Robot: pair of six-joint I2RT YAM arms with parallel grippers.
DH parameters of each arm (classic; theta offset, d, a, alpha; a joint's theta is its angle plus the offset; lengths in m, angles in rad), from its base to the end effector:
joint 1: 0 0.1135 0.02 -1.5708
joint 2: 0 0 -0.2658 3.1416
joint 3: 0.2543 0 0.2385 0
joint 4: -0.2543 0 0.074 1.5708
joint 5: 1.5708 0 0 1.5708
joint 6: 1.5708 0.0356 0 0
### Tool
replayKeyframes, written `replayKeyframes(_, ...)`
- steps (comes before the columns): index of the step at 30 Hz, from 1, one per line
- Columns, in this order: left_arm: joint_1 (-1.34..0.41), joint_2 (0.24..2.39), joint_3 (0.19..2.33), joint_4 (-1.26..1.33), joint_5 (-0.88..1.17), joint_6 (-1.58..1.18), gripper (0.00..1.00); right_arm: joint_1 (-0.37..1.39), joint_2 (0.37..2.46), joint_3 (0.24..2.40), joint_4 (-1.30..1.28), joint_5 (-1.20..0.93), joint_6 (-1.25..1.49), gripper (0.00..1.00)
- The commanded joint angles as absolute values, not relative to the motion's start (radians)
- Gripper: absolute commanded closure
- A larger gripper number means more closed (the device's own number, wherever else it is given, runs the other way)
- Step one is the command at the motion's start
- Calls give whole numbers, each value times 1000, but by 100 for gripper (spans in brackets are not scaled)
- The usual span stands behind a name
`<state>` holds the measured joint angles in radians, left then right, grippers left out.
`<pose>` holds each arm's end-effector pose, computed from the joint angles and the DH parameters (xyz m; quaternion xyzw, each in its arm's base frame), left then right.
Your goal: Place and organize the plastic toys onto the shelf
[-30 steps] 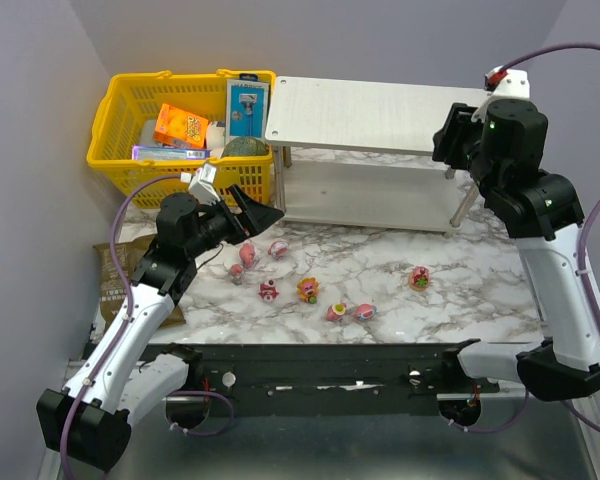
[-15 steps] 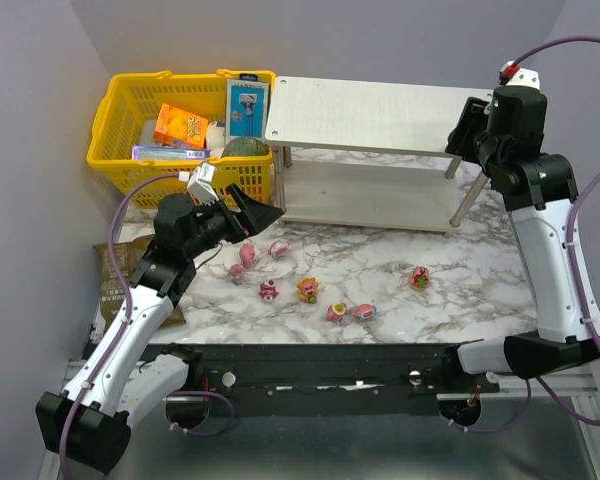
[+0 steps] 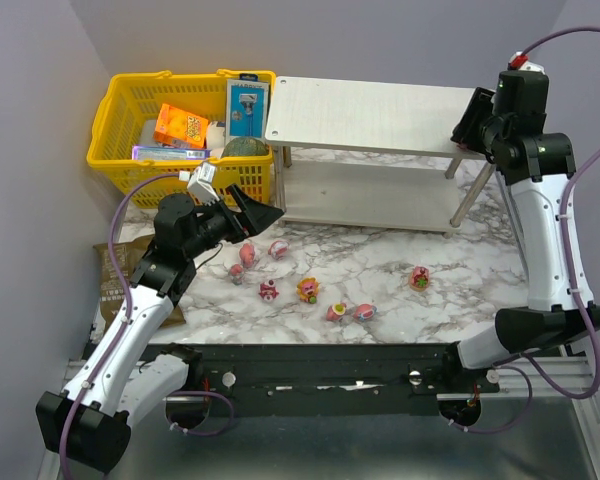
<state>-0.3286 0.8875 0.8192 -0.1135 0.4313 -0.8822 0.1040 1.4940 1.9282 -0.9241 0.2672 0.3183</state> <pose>0.1761 -0.0758 0.3445 -0.0734 0.7594 -0.4910 0.4205 0.2788 0.0197 0.4791 0.1590 0.8376 -0.0048 0.5226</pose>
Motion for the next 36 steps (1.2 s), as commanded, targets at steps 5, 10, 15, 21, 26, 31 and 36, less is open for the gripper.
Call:
replayKeyframes(5, -331, 917, 836, -121, 446, -854, 1, 91, 1545, 2019, -1022, 235, 330, 59)
replayKeyframes(10, -331, 927, 838, -121, 445, -854, 1, 90, 1548, 2019, -1045, 235, 336, 51)
replayKeyframes(15, -331, 937, 838, -121, 446, -859, 1, 86, 1552, 2002, -1049, 221, 336, 42)
replayKeyframes(21, -331, 942, 833, -117, 451, -861, 1, 81, 1551, 1996, -1035, 222, 322, 29)
replayKeyframes(26, -331, 943, 836, -117, 453, -858, 1, 83, 1520, 1968, -989, 206, 302, 19)
replayKeyframes(31, -331, 946, 842, -118, 454, -853, 1, 81, 1505, 1982, -973, 167, 276, 10)
replayKeyframes(36, -331, 942, 850, -127, 442, -853, 1, 83, 1451, 1960, -933, 156, 230, 0)
